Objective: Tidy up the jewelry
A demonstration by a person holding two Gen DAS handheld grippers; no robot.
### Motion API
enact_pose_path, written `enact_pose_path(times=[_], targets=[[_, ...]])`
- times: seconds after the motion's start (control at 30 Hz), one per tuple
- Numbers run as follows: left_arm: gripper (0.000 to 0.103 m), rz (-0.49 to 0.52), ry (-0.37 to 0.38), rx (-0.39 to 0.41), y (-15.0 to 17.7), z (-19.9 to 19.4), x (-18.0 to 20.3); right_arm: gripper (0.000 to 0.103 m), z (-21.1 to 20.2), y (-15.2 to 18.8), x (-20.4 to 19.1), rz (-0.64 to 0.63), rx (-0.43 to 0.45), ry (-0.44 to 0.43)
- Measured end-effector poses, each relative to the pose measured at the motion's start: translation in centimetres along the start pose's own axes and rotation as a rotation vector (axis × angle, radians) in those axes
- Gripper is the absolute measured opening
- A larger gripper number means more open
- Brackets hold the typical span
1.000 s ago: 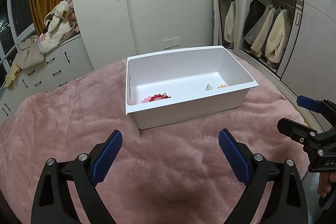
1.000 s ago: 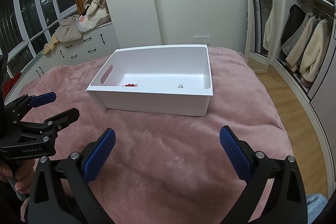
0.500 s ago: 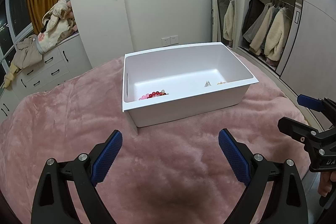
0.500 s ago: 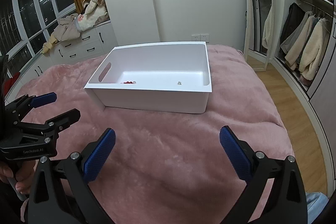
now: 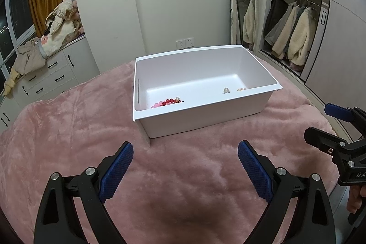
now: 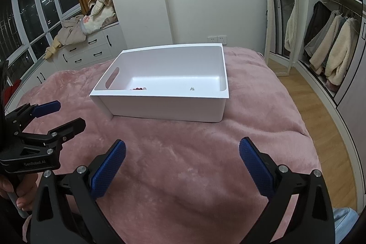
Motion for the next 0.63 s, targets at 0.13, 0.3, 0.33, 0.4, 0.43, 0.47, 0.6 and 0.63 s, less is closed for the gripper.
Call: enact_pose_path(times=[0.13,0.3,0.33,0.4,0.43,0.47,0.6,0.63], targets=[[0.094,-0.001,0.005,0.000,0.01,-0.01,0.01,0.098,0.11,0.12,0.10,0.001,-0.003,0.001],[0.094,0.000,0.016,0.005,0.00,-0.10,-0.04,0.098,0.14,0.20,0.15,0.003,-0.002,-0.005],[0.094,0.001,0.015,0.005,-0.01,-0.11,-0.04,0.098,0.14,0.24,0.18,0.004,-0.002,-0.002],[0.094,0.001,0.018,0.005,0.01,-0.09,-0.03,0.098,0.15,0.31,0.20,0.006,-0.001,-0.002],[0.094,0.001,0.021,0.004,0.03,-0.05,0.00,0.098,0.15,0.28,0.19,0.005,-0.002,-0.001],[0.094,0.002,0.022,0.002,0.06,0.00,0.04,0.098,0.14,0.26,0.20,0.004,-0.003,0.000],[0.094,0.006,0.026,0.002,0.14,0.01,0.13,0.098,0.10,0.26,0.21,0.004,-0.003,0.000],[0.094,0.005,0.029,0.002,0.12,0.04,0.13,0.098,0.14,0.27,0.24,0.004,-0.004,0.001]])
Point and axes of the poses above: each gripper's, at about its wrist camera, not at the fingertips, and z roughly the way its jaws point, x to its right, y to its underside, the point moved 6 cm from there along z, roughly the way its jaws point, and after that the axes turned 13 degrees about -x, right-handed, at the moved point
